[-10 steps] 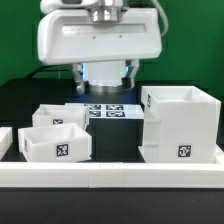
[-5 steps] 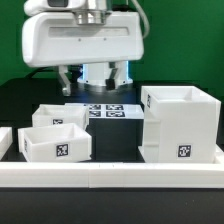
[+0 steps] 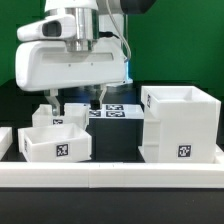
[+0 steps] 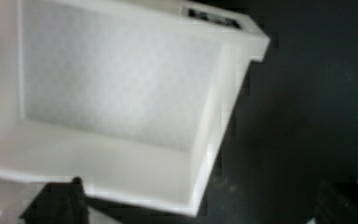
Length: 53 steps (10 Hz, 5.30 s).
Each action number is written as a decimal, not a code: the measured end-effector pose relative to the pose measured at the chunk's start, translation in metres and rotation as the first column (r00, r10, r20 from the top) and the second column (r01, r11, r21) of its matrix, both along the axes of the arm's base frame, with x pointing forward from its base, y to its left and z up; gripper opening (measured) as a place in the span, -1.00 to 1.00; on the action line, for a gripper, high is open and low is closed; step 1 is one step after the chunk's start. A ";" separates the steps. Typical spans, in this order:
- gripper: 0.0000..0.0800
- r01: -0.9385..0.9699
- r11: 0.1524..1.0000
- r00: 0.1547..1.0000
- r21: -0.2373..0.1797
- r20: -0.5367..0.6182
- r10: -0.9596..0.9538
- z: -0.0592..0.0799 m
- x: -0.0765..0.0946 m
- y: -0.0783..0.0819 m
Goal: Assemble drawer
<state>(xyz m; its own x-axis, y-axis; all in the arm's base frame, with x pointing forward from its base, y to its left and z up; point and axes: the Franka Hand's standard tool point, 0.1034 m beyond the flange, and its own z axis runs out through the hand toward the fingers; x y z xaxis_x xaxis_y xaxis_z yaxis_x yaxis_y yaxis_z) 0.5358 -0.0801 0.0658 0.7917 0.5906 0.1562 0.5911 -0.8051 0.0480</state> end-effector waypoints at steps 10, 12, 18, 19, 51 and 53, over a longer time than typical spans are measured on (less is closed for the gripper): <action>0.62 0.020 1.000 1.000 -0.009 -0.019 -0.021 -0.043 -0.009 -0.001; 0.62 0.025 1.000 0.999 -0.010 -0.030 -0.025 -0.054 -0.014 -0.002; -0.05 0.027 1.000 0.999 -0.010 -0.039 -0.027 -0.061 -0.017 -0.002; -0.05 0.027 1.000 0.999 -0.010 -0.039 -0.027 -0.061 -0.017 -0.002; -0.89 -0.815 0.570 0.580 -0.108 -0.127 0.805 -0.051 -0.012 0.020; -0.89 -0.818 0.571 0.575 -0.074 -0.150 0.804 -0.052 -0.014 0.020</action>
Offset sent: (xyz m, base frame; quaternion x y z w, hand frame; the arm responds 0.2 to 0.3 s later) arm 0.0000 0.0000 0.0000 0.0000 0.0000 0.0000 1.0000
